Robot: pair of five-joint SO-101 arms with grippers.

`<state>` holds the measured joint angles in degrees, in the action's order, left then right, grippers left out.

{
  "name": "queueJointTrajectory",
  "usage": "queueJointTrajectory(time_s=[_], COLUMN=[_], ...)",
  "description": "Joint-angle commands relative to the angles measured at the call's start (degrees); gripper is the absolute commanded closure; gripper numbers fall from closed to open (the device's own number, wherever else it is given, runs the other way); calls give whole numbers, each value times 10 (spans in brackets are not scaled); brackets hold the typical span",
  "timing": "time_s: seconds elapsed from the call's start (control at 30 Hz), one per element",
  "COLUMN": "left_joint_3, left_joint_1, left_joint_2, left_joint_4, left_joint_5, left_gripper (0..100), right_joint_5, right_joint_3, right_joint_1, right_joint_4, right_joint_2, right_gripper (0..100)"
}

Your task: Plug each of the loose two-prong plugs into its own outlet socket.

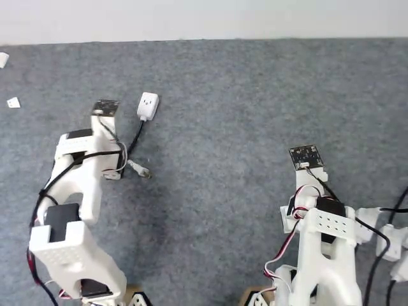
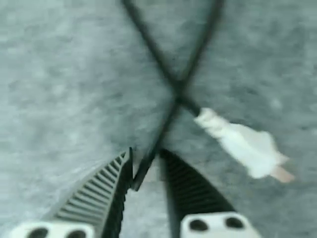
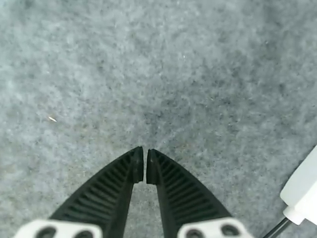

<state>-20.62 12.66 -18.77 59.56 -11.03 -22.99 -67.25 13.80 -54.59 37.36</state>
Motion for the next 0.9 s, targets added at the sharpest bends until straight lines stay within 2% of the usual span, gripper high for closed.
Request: queueJointTrajectory(time_s=[0.0, 0.2, 0.3, 0.53, 0.87], left_joint_3=[19, 15, 19, 21, 21], left_joint_1=[-1, 0, 4, 17, 14], left_joint_2=[-18, -18, -12, 41, 107], left_joint_4=[-2, -1, 25, 52, 76], left_joint_5=[-4, -4, -5, -34, -33], left_gripper=[986, 987, 987, 987, 987], right_joint_5=[4, 4, 4, 4, 4], right_joint_3=[5, 5, 5, 2, 2], right_joint_1=[-5, -5, -5, -6, -6], right_joint_4=[9, 9, 9, 26, 28], right_joint_2=[-1, -1, -1, -1, -1], right_gripper=[987, 987, 987, 987, 988])
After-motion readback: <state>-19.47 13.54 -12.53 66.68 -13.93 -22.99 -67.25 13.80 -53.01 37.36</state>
